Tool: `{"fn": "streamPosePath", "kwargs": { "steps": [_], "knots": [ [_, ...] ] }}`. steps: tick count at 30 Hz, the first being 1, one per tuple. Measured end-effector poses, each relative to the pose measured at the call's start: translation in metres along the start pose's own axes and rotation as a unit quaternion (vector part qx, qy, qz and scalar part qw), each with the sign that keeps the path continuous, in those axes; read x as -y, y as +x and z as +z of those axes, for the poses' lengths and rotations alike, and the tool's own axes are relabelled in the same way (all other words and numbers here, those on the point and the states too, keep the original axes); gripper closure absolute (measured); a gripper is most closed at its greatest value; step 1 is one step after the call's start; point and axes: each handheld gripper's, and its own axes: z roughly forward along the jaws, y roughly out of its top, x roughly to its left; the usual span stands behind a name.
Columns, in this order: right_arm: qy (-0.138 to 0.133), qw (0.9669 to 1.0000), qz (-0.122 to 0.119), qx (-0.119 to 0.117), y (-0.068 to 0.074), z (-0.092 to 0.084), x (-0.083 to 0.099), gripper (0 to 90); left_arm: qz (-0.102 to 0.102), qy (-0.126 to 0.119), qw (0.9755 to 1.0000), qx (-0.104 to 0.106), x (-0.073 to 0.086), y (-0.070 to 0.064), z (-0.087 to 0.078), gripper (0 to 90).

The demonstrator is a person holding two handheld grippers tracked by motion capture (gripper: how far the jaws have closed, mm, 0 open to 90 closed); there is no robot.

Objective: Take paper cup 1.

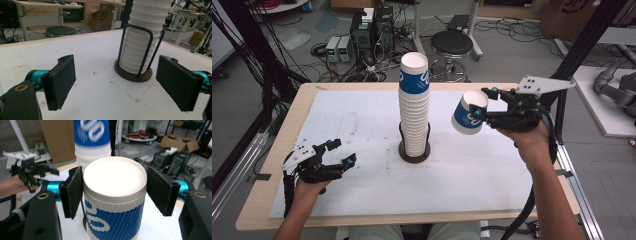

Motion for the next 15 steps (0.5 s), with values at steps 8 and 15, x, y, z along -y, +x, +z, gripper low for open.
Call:
{"fn": "streamPosePath", "kwargs": {
  "steps": [8, 15],
  "knots": [
    [0.010, 0.9998, 0.015, -0.009, 0.005, 0.015, 0.046, 32.9, 0.024, -0.006, 0.9995, 0.021, 0.002, -0.005, 0.004, 16.2],
    [0.013, 0.9994, 0.026, -0.017, 0.008, 0.026, 0.080, 32.9, 0.028, 0.007, 0.9990, 0.035, 0.001, -0.013, 0.009, 15.9]
  ]
}}
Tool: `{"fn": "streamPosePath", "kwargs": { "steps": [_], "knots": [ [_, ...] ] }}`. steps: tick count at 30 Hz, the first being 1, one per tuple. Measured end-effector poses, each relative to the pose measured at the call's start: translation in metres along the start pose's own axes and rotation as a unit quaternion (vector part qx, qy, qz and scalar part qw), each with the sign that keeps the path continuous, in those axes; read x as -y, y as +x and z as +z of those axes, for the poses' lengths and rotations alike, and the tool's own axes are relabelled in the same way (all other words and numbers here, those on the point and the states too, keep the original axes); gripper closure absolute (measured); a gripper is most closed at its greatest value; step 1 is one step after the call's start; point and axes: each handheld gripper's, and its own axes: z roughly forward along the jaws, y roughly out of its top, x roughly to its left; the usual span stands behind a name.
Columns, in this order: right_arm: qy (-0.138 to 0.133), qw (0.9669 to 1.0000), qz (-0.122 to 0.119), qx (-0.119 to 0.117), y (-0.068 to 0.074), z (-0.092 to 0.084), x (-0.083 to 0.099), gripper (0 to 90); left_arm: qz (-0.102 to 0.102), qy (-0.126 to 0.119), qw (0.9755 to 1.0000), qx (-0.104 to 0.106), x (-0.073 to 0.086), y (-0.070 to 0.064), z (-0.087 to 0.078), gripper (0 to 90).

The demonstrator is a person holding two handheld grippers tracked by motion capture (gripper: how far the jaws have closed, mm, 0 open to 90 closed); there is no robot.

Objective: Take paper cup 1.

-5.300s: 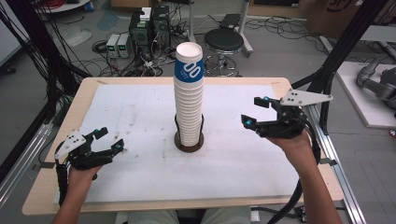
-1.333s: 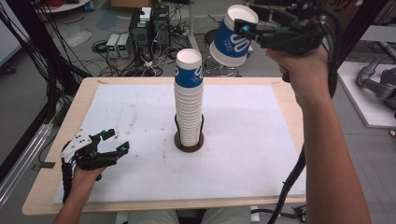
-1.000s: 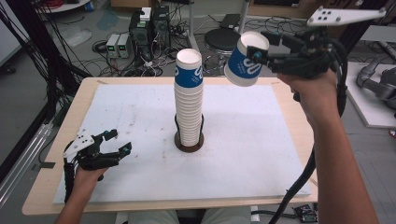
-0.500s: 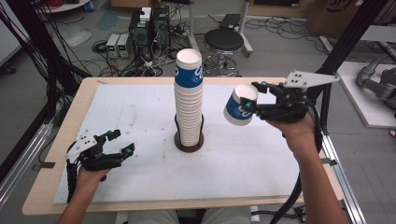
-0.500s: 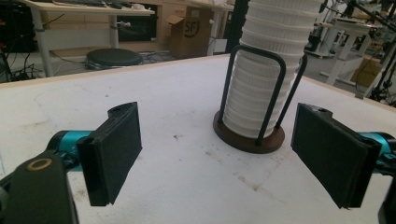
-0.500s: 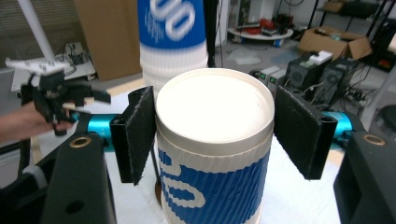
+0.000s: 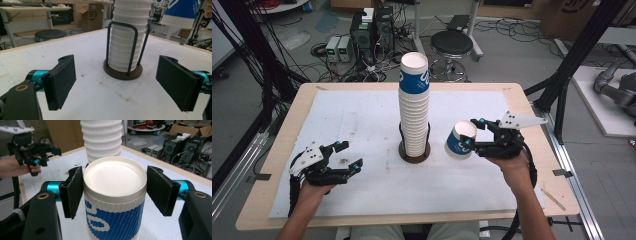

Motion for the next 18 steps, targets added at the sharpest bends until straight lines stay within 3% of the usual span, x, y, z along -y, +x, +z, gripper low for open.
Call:
{"fn": "streamPosePath", "kwargs": {
  "steps": [10, 18],
  "knots": [
    [0.002, 0.9999, -0.012, -0.010, 0.011, 0.013, 0.021, 32.9, -0.010, -0.012, 0.9999, 0.000, -0.002, -0.005, -0.002, 14.9],
    [0.008, 0.9997, -0.013, -0.019, 0.015, 0.017, 0.028, 32.9, -0.001, -0.008, 0.9998, 0.016, -0.003, -0.010, 0.003, 14.9]
  ]
}}
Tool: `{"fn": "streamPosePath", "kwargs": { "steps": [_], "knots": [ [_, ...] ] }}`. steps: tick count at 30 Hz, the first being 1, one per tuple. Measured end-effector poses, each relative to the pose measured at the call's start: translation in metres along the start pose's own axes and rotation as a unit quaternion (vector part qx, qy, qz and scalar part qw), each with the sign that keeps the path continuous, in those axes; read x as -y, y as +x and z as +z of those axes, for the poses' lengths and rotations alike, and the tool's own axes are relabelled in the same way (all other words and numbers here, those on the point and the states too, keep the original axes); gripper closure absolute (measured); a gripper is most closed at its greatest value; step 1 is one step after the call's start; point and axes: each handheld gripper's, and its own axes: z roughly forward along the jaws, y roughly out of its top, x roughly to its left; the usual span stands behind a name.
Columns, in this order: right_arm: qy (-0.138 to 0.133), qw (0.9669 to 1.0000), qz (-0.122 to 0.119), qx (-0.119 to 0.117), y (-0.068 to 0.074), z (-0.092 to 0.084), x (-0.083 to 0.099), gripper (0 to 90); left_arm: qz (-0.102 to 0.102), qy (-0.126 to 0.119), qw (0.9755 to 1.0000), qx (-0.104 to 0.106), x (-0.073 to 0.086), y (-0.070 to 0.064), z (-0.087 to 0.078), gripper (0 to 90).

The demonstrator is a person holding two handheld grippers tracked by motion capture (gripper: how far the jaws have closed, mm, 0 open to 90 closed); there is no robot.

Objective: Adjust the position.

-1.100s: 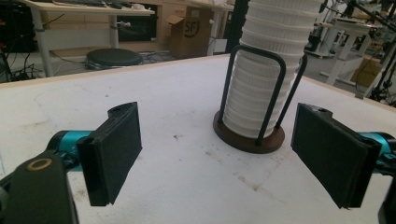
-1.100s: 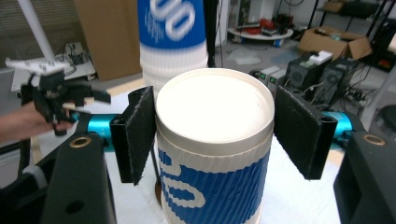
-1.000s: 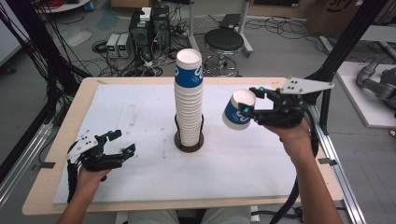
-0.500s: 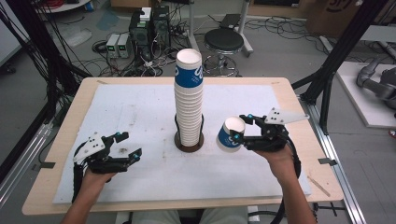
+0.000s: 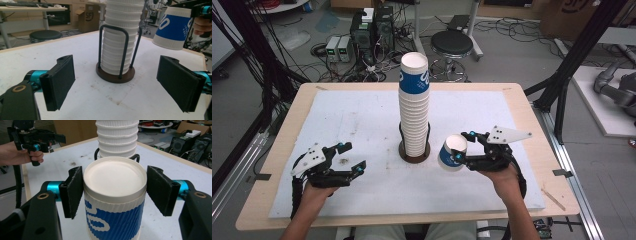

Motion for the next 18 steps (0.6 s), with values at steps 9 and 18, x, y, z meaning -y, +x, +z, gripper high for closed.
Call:
{"fn": "streamPosePath", "kwargs": {
  "steps": [9, 18],
  "knots": [
    [-0.003, 0.9999, -0.003, -0.010, 0.007, 0.000, 0.001, 32.9, 0.011, 0.005, 0.9993, 0.036, -0.001, -0.008, 0.012, 15.0],
    [-0.002, 0.9993, -0.010, -0.035, 0.015, 0.006, 0.004, 32.9, 0.023, 0.011, 0.9959, 0.087, -0.005, -0.019, 0.023, 15.1]
  ]
}}
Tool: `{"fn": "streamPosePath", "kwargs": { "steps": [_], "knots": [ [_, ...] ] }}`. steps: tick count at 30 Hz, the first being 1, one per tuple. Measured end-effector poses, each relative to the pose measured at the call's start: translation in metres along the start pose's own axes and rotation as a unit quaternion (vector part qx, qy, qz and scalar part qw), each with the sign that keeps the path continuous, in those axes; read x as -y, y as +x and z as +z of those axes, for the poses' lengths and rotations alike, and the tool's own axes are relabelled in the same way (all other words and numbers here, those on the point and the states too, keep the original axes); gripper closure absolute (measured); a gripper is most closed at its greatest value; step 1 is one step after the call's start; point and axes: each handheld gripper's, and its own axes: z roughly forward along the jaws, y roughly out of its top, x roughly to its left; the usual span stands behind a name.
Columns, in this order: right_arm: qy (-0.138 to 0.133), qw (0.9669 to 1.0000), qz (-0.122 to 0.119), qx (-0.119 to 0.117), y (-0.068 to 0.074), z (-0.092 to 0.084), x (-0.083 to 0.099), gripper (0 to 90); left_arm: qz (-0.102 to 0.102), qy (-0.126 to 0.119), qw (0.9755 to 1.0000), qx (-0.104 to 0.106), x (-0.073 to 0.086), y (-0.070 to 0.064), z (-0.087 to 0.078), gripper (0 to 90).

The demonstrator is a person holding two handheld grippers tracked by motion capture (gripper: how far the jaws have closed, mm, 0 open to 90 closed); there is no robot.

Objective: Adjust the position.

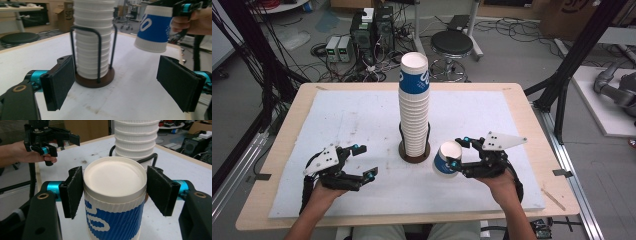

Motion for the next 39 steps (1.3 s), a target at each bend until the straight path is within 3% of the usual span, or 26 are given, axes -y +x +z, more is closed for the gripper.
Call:
{"fn": "streamPosePath", "kwargs": {
  "steps": [8, 14, 29, 39],
  "knots": [
    [0.000, 0.9995, -0.011, -0.029, 0.010, 0.014, -0.005, 32.9, 0.014, 0.012, 0.9983, 0.055, -0.007, -0.013, 0.021, 15.0],
    [0.001, 0.9988, -0.019, -0.045, 0.016, 0.024, -0.011, 32.9, 0.020, 0.020, 0.9960, 0.085, -0.009, -0.019, 0.033, 15.0],
    [-0.008, 0.9962, -0.020, -0.084, 0.023, 0.038, -0.018, 33.0, 0.033, 0.020, 0.9904, 0.133, -0.011, -0.030, 0.074, 14.5],
    [-0.018, 0.9941, -0.010, -0.106, 0.025, 0.040, -0.019, 33.0, 0.031, 0.006, 0.9879, 0.152, -0.010, -0.034, 0.087, 12.7]
  ]
}}
